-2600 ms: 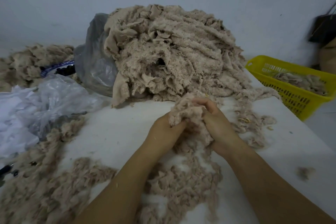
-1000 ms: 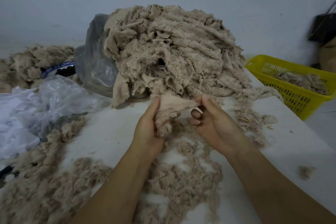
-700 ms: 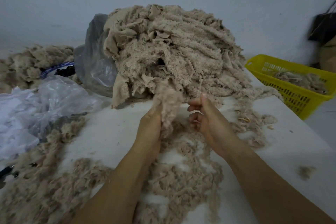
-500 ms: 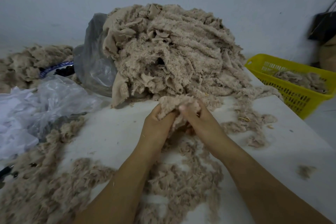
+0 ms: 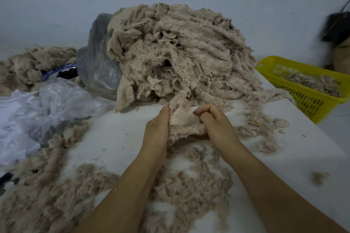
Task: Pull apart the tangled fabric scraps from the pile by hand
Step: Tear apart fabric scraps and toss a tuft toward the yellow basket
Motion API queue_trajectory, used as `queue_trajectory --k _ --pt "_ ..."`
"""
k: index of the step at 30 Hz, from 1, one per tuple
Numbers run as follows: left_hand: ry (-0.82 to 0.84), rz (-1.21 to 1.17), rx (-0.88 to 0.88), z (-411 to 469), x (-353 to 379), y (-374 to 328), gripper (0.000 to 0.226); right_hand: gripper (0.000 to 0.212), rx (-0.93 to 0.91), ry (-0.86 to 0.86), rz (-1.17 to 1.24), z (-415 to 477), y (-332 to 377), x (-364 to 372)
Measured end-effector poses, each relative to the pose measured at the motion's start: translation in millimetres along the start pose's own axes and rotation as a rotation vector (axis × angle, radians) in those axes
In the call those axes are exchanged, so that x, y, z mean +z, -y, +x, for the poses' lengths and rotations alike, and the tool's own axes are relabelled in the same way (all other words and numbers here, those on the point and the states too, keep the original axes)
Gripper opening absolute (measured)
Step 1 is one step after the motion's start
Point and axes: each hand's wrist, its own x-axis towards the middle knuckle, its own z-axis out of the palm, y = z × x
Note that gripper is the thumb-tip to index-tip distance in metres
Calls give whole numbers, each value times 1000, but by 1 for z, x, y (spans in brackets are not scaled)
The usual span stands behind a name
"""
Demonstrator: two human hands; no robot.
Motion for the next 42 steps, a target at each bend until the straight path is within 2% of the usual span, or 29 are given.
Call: queue_trajectory --k 2,4,6,8,11,14,17,19,20,23,24,26,28,29,32,34,36,37,39,40,41,42 --pt "6 114 39 -2 1 1 47 13 -38 27 60 -2 4 -1" --pt "30 233 82 -5 3 1 50 25 -90 72 29 -4 4 2" --pt "67 288 110 -8 6 0 57 24 -134 39 -8 -5 5 10" --pt "87 315 143 -11 7 -1 61 29 -86 -90 13 -1 6 10" --pt "84 327 159 -10 3 0 60 28 93 -337 291 12 3 -12" --pt "87 241 90 -5 -2 1 64 41 146 -410 290 17 -3 -34" --pt "125 115 36 -3 -3 0 53 27 152 -305 165 15 -6 -32" --pt "115 32 33 -1 -3 -1 49 7 103 -189 56 12 -4 -22" --pt "107 -11 31 0 -4 -1 50 5 59 -148 18 10 -2 -18" --pt "114 -114 36 0 -6 -3 56 17 -123 -179 14 2 9 -14" --pt "131 -129 49 0 -7 -3 57 27 -172 -160 15 0 9 -14" --pt "137 -89 92 -1 -7 -4 56 48 -169 11 -22 -5 11 -10" --pt "96 24 160 -3 -3 -4 61 37 -115 227 -36 -9 12 2" --pt "76 66 184 -4 -2 -3 62 29 -95 277 -26 -9 11 9" --pt "80 209 272 -6 1 0 57 21 -113 178 -103 -2 7 11" --pt "120 289 273 -8 3 2 57 19 -32 93 -112 1 4 5" --pt "143 327 280 -7 3 4 62 26 27 21 28 2 6 -5" --pt "136 327 297 -6 2 5 58 32 -9 -35 191 4 9 -13" --pt "66 312 310 -2 -2 4 45 35 -138 -219 698 8 17 -38" --pt "6 289 303 1 -3 3 38 38 -135 -321 931 10 20 -50" --pt "-61 273 293 6 -5 2 33 46 -76 -418 1082 12 20 -59" --pt "-129 265 284 12 -7 1 29 55 11 -491 1132 13 16 -62"
